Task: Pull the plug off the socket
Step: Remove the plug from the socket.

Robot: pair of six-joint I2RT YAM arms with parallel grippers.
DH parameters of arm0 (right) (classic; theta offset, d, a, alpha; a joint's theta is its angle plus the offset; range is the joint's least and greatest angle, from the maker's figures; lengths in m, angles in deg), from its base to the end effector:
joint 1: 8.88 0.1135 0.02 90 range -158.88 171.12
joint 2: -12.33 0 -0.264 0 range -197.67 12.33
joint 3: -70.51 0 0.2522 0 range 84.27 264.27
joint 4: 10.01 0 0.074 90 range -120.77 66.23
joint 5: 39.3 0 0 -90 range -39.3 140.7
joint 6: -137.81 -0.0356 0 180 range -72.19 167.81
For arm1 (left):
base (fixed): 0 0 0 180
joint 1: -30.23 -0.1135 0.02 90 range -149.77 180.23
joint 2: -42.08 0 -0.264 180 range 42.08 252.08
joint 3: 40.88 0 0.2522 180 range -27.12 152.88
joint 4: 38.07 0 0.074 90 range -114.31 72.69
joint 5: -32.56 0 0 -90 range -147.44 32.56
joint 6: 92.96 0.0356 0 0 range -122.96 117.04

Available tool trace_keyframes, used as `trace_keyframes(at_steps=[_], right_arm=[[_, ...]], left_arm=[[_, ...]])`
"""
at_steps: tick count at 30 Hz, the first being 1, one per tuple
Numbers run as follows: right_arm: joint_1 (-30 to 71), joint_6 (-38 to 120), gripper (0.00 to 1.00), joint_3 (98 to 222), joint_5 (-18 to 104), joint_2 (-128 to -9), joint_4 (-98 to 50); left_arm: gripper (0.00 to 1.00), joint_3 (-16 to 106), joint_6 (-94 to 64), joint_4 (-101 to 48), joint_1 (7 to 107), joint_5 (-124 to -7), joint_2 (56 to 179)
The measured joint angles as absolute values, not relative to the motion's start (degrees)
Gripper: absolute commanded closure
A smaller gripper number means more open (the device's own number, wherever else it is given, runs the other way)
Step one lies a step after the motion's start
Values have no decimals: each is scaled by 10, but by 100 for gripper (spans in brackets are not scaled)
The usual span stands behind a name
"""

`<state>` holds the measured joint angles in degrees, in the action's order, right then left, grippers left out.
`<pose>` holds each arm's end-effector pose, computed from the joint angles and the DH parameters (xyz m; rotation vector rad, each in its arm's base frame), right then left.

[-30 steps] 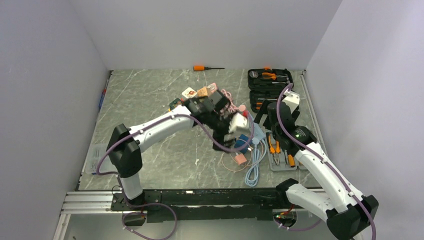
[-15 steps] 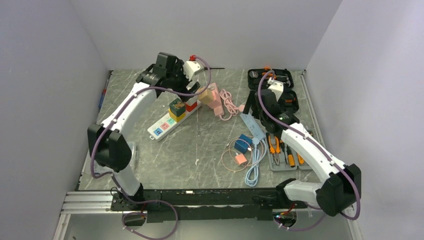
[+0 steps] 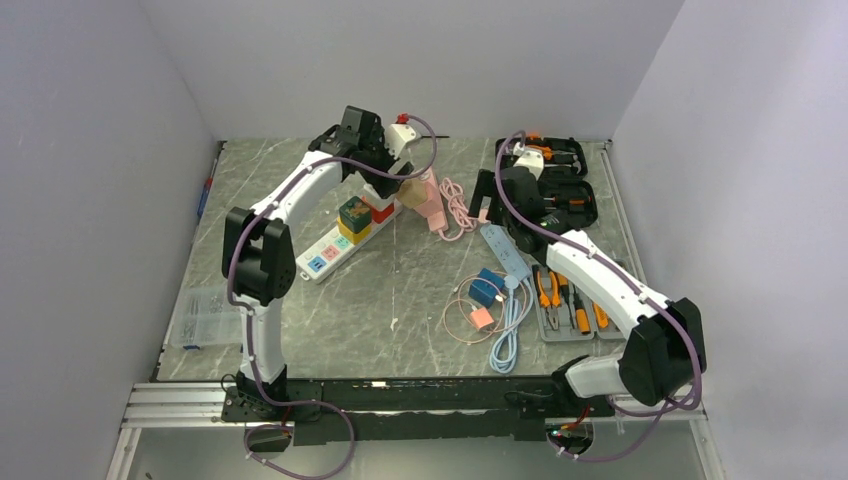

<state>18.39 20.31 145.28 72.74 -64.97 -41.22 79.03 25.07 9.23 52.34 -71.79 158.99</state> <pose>0.2753 0.1269 0.3005 0.2233 2.1036 0.1536 0.4312 -0.1847 0.2863 1.0959 2.0520 -0.2415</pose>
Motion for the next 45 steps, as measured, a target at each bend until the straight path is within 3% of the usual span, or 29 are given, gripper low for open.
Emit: trace_keyframes(at_steps=[9,22,33,45], right_arm=[[228,278,0,1476,694,-741,-323],[288,479,0,1430,692,-914,-19],[295,531,1,1502,718,-1065,67],[297,535,54,1552,720,-1108,66]], left_arm=[[1,768,263,93,511,-753,1589],[1,697,257,70,487,-781,1567],[1,677,248,58,464,-789,1551],[1,634,250,32,452,-785,1516]])
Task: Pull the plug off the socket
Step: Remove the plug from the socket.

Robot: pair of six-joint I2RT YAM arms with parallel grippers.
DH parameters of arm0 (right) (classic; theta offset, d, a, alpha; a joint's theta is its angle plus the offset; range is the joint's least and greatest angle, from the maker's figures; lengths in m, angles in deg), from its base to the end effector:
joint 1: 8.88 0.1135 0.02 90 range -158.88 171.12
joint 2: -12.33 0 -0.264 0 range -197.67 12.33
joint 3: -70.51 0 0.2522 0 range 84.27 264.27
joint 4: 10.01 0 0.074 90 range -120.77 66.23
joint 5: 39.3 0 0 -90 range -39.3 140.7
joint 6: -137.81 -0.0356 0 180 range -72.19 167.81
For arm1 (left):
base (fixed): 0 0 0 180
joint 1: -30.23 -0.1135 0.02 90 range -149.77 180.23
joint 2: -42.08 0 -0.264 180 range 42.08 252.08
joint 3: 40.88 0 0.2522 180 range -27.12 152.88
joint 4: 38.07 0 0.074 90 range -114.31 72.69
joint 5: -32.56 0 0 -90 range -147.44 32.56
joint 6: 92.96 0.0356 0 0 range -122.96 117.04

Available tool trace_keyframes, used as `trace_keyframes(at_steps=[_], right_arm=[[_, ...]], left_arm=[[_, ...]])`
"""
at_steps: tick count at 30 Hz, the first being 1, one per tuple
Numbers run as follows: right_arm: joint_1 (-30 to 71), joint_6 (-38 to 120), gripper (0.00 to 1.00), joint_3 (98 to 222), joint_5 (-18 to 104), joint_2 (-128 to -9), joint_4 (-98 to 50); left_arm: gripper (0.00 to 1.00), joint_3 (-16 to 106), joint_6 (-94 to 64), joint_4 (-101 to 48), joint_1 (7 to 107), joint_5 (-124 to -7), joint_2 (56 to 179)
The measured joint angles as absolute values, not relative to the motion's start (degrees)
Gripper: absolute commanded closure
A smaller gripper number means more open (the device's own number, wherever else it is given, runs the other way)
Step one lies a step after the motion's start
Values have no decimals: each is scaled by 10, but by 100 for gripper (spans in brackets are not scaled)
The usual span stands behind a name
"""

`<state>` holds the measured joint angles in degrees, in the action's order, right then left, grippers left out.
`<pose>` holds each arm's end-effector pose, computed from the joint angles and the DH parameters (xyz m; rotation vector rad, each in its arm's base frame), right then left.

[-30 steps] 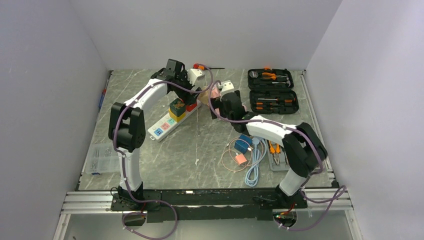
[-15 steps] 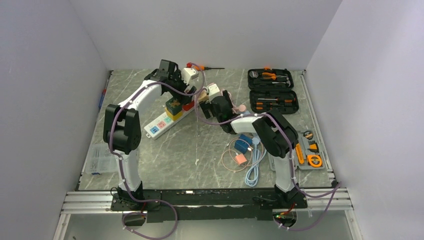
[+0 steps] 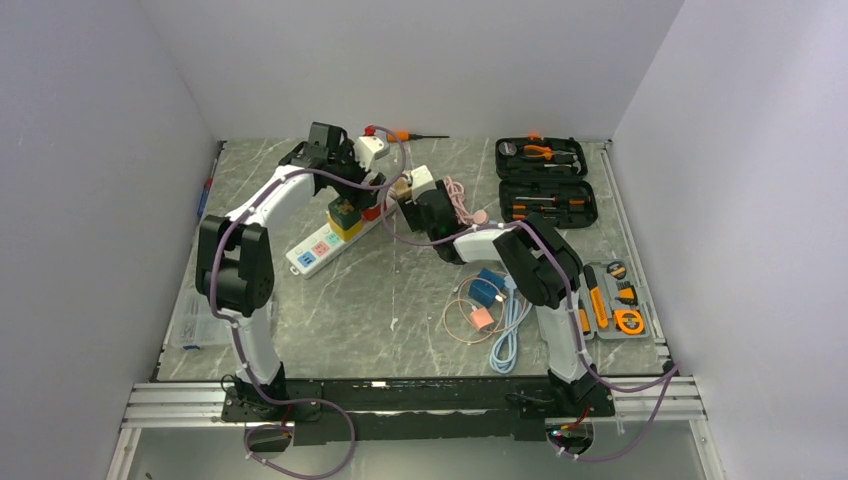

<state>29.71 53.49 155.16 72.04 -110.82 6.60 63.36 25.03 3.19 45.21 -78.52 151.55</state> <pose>0.3685 0.2775 0.1376 -0.4944 1.8610 0.0206 0.4149 -0.1243 0.2617 1.0145 2.1050 -0.3254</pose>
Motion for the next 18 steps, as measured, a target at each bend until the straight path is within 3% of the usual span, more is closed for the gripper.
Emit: trace_keyframes(at_steps=[10,18], right_arm=[[254,438,68,1481,571,-1051,72],[231,363,73,1403,450,-992,81]], left_arm=[[1,564,255,21,414,-780,1464],[1,513,279,45,377,-771,1412]])
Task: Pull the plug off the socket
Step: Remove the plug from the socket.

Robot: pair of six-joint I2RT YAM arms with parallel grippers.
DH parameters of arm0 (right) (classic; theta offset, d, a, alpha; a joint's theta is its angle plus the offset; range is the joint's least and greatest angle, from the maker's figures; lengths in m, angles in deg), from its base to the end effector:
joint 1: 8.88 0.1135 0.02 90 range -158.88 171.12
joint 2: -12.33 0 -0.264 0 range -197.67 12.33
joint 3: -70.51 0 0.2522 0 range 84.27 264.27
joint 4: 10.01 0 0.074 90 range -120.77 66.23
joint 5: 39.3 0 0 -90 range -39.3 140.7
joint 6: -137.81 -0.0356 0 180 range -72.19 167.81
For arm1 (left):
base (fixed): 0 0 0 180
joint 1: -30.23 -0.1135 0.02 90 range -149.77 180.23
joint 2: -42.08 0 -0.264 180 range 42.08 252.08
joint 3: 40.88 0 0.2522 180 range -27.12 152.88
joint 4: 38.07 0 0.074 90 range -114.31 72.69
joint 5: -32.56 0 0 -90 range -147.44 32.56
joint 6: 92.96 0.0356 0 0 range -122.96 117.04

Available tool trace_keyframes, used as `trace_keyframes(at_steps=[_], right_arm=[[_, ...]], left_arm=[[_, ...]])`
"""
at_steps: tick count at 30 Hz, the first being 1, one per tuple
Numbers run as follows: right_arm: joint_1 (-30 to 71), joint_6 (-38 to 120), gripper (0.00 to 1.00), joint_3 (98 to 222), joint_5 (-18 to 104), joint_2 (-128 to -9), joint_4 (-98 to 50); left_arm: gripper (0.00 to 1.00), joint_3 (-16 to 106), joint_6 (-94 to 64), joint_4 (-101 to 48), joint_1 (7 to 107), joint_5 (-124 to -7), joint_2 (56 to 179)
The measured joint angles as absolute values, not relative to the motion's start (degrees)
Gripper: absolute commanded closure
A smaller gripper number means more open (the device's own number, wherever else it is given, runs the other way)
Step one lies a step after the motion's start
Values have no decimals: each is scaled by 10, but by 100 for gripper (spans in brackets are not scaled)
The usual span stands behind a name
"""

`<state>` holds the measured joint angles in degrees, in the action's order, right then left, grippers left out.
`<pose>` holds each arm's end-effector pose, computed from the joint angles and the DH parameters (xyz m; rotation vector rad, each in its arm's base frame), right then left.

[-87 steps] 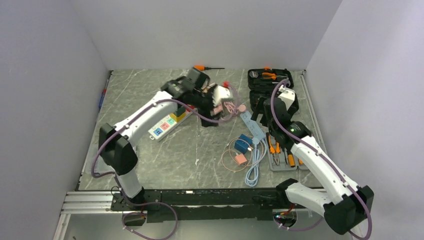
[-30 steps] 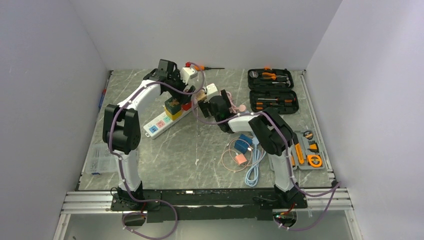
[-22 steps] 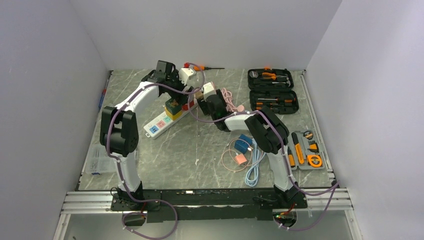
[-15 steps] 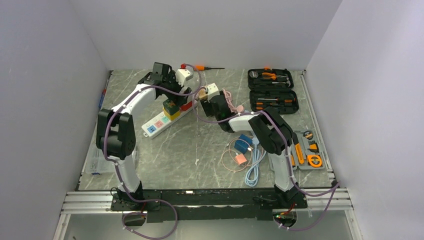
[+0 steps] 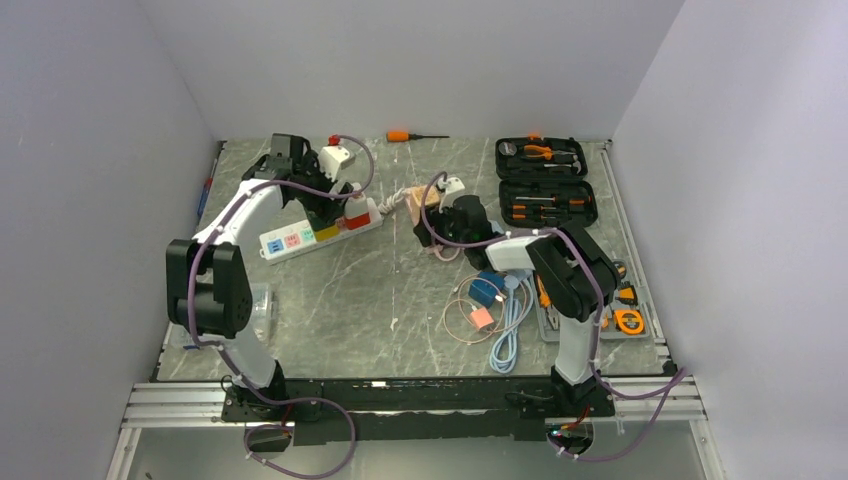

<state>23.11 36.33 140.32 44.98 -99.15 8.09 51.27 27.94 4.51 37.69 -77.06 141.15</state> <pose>0.3419 0.2178 0.1477 -0.4261 1.9830 0.5856 0.3770 -0.0614 0.2620 0.9237 2.1942 -0.2242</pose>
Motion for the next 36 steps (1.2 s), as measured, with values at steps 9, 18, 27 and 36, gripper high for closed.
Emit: trace_keyframes(at_steps=[9,18,27,36], right_arm=[[266,346,76,1299,474,-934,133],[294,333,81,1236,491,-918,214],[292,321,80,1228,492,-918,235],[291,319,79,1226,492,-918,246]], left_arm=[[1,635,244,114,388,-841,1400],[1,772,257,86,465,-911,1524],[14,794,293,139,490,-905,1663],[13,792,309,143,507,-868,1663]])
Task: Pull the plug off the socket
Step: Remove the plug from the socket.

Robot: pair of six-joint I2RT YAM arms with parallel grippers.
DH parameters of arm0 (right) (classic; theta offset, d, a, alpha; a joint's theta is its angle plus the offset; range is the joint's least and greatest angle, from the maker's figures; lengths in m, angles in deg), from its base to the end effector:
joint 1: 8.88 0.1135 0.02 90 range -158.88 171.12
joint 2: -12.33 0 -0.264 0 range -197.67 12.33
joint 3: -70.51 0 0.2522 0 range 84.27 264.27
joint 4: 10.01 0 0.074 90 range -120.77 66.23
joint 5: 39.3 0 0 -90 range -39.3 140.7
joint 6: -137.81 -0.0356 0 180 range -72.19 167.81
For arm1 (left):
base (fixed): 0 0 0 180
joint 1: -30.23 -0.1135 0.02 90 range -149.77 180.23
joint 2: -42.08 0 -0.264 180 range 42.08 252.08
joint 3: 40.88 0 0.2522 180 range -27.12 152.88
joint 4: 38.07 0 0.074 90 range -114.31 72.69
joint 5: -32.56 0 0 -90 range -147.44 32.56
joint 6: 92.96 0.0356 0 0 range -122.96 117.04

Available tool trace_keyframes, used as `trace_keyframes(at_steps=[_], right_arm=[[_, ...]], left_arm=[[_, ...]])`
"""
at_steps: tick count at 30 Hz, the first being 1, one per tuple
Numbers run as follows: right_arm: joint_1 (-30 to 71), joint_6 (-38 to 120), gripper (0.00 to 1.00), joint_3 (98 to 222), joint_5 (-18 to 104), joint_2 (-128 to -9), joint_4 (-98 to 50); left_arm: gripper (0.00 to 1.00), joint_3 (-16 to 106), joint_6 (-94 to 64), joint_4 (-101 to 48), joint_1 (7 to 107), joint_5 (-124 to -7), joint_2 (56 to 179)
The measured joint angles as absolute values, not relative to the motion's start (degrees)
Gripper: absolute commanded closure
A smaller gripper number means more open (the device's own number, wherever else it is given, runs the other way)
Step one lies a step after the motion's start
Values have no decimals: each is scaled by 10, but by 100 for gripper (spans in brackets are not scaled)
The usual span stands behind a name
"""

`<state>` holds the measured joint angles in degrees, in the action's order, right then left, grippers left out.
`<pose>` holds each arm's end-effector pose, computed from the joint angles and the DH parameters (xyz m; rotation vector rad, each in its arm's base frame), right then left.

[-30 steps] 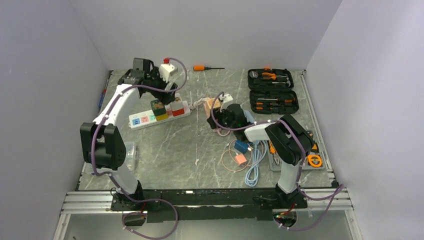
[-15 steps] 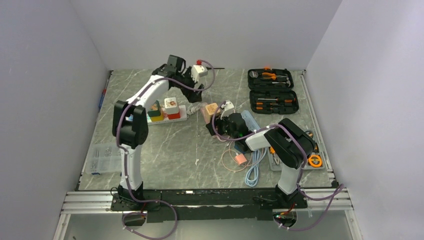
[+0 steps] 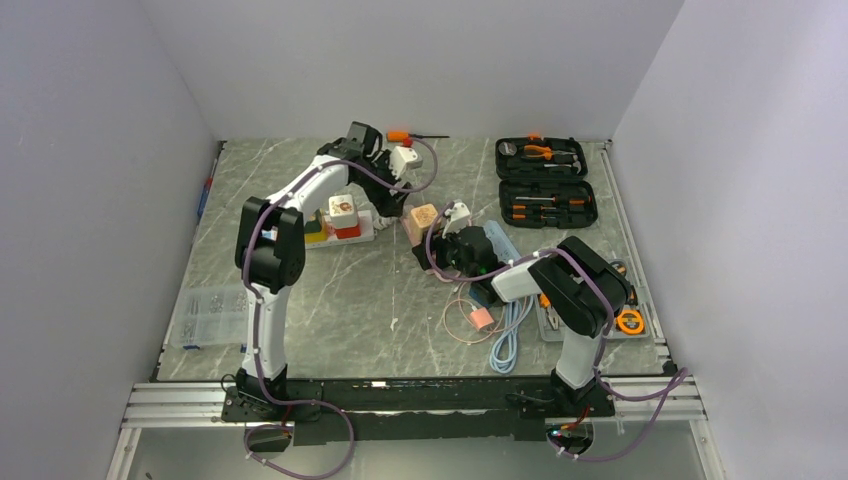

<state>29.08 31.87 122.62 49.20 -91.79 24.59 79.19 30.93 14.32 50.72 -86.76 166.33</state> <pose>0.2708 0.2125 0.1380 -0.3868 1.8908 0.6649 0.4416 -0.1836 0.2257 1.2928 2.0946 -0.5516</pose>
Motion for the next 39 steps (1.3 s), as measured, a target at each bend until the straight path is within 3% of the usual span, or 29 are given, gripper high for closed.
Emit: trace_keyframes(at_steps=[6,12,19,23,28,32,39], right_arm=[[291,318,76,1221,492,-918,256],[291,318,72,1220,492,-918,257],[291,318,64,1219,492,-918,265],[291,318,60,1217,492,-918,271],[292,319,32,1213,494,-918,281],[292,318,11,1207,487,-917,284],[284,301,4,1207,402,-801,284]], left_arm=[[18,792,310,143,522,-843,1669],[34,790,322,146,533,-825,1677],[41,786,320,157,534,-802,1691],[66,786,315,157,534,-795,1700],[100,787,310,163,537,-800,1704],[100,788,308,163,539,-801,1704],[100,789,325,154,533,-806,1699]])
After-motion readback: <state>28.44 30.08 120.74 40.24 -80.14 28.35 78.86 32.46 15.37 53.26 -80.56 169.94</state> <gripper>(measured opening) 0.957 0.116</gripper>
